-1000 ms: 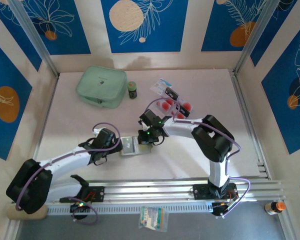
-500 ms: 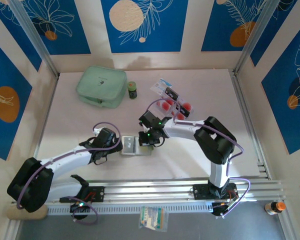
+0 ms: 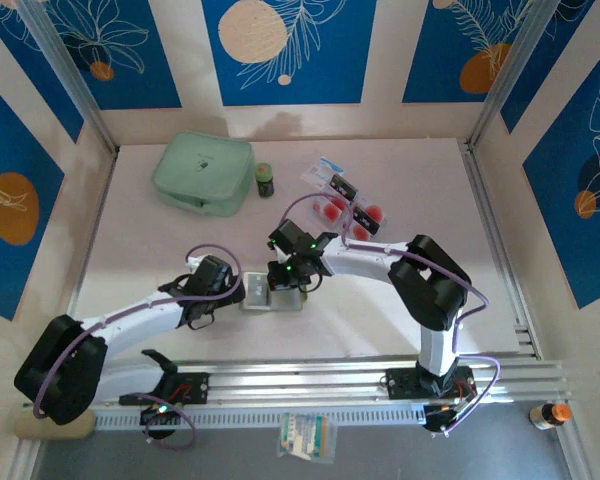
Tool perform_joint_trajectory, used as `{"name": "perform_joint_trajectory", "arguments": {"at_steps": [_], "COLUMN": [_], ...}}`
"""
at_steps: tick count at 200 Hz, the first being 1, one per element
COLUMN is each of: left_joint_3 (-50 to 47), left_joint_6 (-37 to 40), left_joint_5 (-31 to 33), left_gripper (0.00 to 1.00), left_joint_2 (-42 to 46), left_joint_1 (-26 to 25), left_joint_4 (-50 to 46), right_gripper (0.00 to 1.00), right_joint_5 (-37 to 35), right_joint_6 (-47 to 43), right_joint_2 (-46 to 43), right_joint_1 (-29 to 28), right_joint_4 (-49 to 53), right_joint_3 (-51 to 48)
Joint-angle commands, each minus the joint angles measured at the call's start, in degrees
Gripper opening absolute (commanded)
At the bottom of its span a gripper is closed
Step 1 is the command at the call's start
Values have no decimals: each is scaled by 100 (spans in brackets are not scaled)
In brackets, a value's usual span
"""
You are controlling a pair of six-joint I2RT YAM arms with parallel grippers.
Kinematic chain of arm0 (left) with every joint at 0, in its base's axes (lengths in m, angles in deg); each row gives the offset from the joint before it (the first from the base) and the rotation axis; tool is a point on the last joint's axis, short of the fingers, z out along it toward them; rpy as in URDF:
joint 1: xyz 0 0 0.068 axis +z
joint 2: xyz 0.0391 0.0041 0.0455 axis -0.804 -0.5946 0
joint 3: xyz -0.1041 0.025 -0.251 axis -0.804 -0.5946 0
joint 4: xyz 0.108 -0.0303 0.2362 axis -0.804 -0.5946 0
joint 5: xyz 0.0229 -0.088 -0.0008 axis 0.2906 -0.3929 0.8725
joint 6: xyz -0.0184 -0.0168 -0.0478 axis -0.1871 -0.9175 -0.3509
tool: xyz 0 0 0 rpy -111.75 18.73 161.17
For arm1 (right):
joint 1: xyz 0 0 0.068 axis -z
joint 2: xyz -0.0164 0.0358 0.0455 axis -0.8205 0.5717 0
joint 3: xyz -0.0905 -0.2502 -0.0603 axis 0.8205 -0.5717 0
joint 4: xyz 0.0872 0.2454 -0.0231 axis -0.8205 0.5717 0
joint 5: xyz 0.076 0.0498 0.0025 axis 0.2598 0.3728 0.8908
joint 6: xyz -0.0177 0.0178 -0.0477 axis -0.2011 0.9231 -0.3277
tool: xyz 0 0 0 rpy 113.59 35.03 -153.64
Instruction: Put the credit cards into the card holder
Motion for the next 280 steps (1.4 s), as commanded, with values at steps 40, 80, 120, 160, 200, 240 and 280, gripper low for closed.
{"name": "perform_joint_trajectory", "arguments": {"at_steps": [40, 80, 120, 160, 200, 240, 280], "left_joint_3": [-84, -110, -129, -129, -121, -98, -37], "left_joint_6": [73, 65, 57, 56, 65, 65, 87], "left_joint_5": [-158, -164, -173, -182, -185, -191, -232], "left_gripper": [100, 100, 100, 100, 100, 100, 100], "left_joint_2": [-125, -129, -153, -152, -135, -128, -102], "left_joint_1": [50, 52, 52, 51, 52, 54, 54], "left_joint_4": [206, 241, 269, 278, 274, 271, 261], "right_gripper": [1, 1, 0, 0, 0, 0, 0], "right_joint_5": [250, 370, 380, 411, 413, 422, 465], "right_joint_6": [116, 178, 188, 213, 236, 259, 243], "right_joint_2": [340, 555, 598, 664, 753, 738, 721], "right_joint_1": [-69, -105, -160, -184, -182, -182, -175], "right_joint_4": [-107, -167, -162, -162, -169, -162, -127], "right_joint_3": [202, 305, 353, 396, 415, 407, 466]}}
